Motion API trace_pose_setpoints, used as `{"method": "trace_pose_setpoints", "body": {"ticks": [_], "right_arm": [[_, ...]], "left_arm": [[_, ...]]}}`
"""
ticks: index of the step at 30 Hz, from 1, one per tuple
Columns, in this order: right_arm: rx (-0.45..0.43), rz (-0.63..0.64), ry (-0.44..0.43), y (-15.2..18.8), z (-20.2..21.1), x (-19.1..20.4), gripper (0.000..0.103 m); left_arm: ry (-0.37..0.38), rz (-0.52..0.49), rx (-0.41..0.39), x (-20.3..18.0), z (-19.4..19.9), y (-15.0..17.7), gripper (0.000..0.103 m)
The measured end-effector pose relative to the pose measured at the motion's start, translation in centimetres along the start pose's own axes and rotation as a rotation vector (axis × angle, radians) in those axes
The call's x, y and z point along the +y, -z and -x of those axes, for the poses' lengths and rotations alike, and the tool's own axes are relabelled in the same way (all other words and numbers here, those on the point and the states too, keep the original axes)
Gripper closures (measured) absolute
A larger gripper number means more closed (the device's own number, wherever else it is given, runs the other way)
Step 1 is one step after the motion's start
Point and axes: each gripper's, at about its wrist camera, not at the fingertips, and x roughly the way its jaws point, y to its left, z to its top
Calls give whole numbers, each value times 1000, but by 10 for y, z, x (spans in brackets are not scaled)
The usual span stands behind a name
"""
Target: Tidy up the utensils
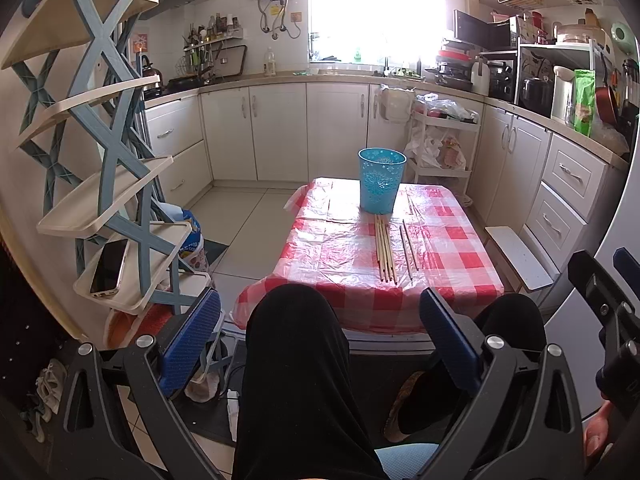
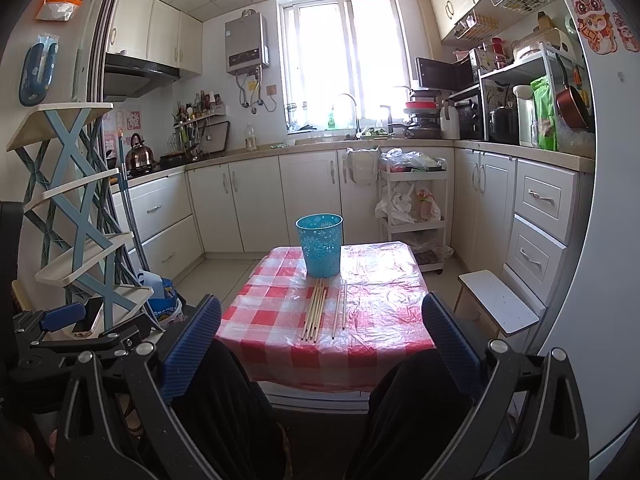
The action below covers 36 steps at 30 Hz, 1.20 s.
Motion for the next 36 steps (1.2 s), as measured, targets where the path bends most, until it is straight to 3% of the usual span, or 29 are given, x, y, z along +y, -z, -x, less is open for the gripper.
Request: {"method": "trace_pose_setpoints", "body": {"ticks": [25, 28, 36], "right_arm": [[9, 19, 4, -4, -13, 5, 7], [10, 7, 10, -11, -29, 0, 7], [100, -9, 6, -17, -105, -13, 7]], "left_arm": [[-20, -10, -25, -5, -8, -9, 7], [-33, -13, -34, -7, -24, -21, 7], [-22, 4, 40, -16, -98, -50, 7]]}}
